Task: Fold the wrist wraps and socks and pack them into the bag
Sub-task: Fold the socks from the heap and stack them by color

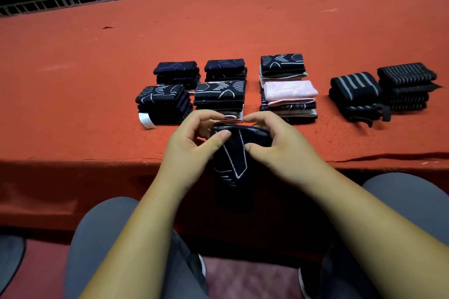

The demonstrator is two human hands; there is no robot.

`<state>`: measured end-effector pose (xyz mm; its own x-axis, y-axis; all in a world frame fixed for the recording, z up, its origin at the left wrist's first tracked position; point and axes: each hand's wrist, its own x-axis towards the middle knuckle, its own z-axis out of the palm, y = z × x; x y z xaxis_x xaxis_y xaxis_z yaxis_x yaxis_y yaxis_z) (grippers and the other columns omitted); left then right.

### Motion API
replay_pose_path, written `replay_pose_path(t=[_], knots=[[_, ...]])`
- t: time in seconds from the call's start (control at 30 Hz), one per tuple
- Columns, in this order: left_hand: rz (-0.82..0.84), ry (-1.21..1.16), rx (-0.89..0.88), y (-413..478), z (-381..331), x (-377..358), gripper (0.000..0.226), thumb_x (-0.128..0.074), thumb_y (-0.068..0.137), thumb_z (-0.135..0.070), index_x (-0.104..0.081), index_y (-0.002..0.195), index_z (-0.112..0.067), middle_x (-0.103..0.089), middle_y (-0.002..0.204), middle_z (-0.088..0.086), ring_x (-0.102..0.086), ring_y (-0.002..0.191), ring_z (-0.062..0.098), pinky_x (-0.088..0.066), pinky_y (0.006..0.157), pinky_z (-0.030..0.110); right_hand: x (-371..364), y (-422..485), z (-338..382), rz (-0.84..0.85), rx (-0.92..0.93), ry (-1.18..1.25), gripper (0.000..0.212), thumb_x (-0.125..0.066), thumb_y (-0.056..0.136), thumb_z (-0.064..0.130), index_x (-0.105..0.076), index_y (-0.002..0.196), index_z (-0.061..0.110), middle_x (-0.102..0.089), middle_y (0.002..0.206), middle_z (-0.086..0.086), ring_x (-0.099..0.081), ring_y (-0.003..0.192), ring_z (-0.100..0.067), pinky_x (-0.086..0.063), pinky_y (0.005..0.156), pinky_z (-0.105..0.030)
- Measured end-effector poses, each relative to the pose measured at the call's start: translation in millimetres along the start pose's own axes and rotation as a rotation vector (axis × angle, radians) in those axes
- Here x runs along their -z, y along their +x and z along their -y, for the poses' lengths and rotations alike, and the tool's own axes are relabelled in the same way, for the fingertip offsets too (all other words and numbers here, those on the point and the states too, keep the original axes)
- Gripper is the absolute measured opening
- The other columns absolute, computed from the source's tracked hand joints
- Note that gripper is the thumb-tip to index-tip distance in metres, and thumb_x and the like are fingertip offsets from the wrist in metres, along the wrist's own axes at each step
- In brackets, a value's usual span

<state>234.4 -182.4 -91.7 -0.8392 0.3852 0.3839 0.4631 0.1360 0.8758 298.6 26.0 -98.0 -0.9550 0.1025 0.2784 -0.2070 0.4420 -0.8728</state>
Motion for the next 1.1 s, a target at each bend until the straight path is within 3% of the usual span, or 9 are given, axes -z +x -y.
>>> replay_pose_path(t=[0.13,0.27,0.33,0.43,0.53,0.77,0.87,0.97,1.1], knots=[[0.134,-0.170,0.138,0.0,5.1,8.6,0.042,-0.072,0.096,-0.023,-0.063,0.137,-0.020,-0.073,0.127,-0.001,-0.068,0.119,0.015,-0.055,0.094,0.028,3.5,1.8,-2.9,0.043,-0.014,0.244,0.052,-0.063,0.088,-0.004,-0.062,0.134,0.020,-0.076,0.123,0.001,-0.071,0.118,-0.013,-0.052,0.109,-0.039],[0.141,-0.204,0.163,0.8,7.5,6.8,0.027,-0.070,0.099,-0.011,-0.071,0.126,-0.011,-0.078,0.114,0.005,-0.070,0.100,0.015,-0.056,0.083,0.029,8.8,3.2,-3.8,0.084,-0.068,0.397,0.052,-0.054,0.096,-0.018,-0.062,0.135,0.015,-0.079,0.113,-0.007,-0.072,0.098,-0.015,-0.057,0.087,-0.028],[0.059,-0.242,0.180,2.4,10.2,4.6,0.014,-0.074,0.097,-0.012,-0.075,0.111,-0.013,-0.075,0.100,0.005,-0.065,0.090,0.017,-0.051,0.080,0.035,8.6,4.5,-4.4,0.091,-0.092,0.456,0.044,-0.058,0.100,-0.013,-0.061,0.135,0.014,-0.080,0.113,-0.005,-0.072,0.099,-0.015,-0.058,0.087,-0.027],[-0.019,-0.366,0.202,3.7,10.2,0.8,0.010,-0.081,0.090,-0.015,-0.072,0.094,-0.016,-0.073,0.095,0.007,-0.065,0.090,0.023,-0.051,0.081,0.039,8.0,7.0,-8.9,0.058,-0.122,0.365,0.023,-0.072,0.099,0.009,-0.070,0.121,0.013,-0.080,0.110,-0.006,-0.072,0.095,-0.014,-0.058,0.087,-0.035],[-0.058,-0.365,0.181,4.5,8.9,-0.1,0.015,-0.079,0.086,-0.015,-0.065,0.089,-0.014,-0.073,0.086,-0.001,-0.068,0.078,0.012,-0.053,0.068,0.021,8.8,10.5,-16.0,-0.008,-0.130,0.222,0.007,-0.071,0.101,0.012,-0.076,0.105,0.011,-0.077,0.088,0.003,-0.063,0.075,-0.006,-0.053,0.075,-0.033],[-0.039,-0.361,0.255,8.5,15.3,8.1,0.008,-0.073,0.097,-0.019,-0.076,0.100,-0.011,-0.075,0.104,0.008,-0.071,0.098,0.020,-0.060,0.085,0.040,14.8,11.9,-19.7,0.021,-0.102,0.242,0.019,-0.060,0.106,0.009,-0.078,0.111,0.013,-0.079,0.097,0.003,-0.064,0.083,-0.003,-0.050,0.082,-0.027],[-0.106,-0.404,0.269,10.7,16.2,3.0,0.004,-0.075,0.095,-0.021,-0.073,0.093,-0.017,-0.072,0.101,0.007,-0.069,0.096,0.021,-0.059,0.081,0.040,14.3,12.7,-18.7,0.098,-0.121,0.272,0.017,-0.068,0.104,0.023,-0.078,0.117,0.020,-0.079,0.103,0.003,-0.066,0.085,-0.006,-0.055,0.082,-0.032],[-0.126,-0.478,0.258,12.4,14.1,-1.1,0.010,-0.075,0.092,-0.026,-0.074,0.097,-0.018,-0.073,0.105,0.010,-0.069,0.096,0.024,-0.060,0.079,0.040,7.6,13.2,-20.4,0.156,-0.115,0.241,0.021,-0.074,0.099,0.015,-0.078,0.119,0.016,-0.078,0.096,0.010,-0.064,0.076,0.001,-0.050,0.070,-0.018],[0.029,-0.396,0.326,11.3,15.6,2.6,0.019,-0.067,0.100,-0.032,-0.074,0.108,-0.016,-0.077,0.105,0.009,-0.072,0.087,0.019,-0.060,0.072,0.030,4.9,17.2,-23.3,0.042,-0.113,0.228,0.016,-0.072,0.100,0.013,-0.077,0.114,0.011,-0.075,0.089,0.000,-0.057,0.067,-0.009,-0.049,0.063,-0.026]])
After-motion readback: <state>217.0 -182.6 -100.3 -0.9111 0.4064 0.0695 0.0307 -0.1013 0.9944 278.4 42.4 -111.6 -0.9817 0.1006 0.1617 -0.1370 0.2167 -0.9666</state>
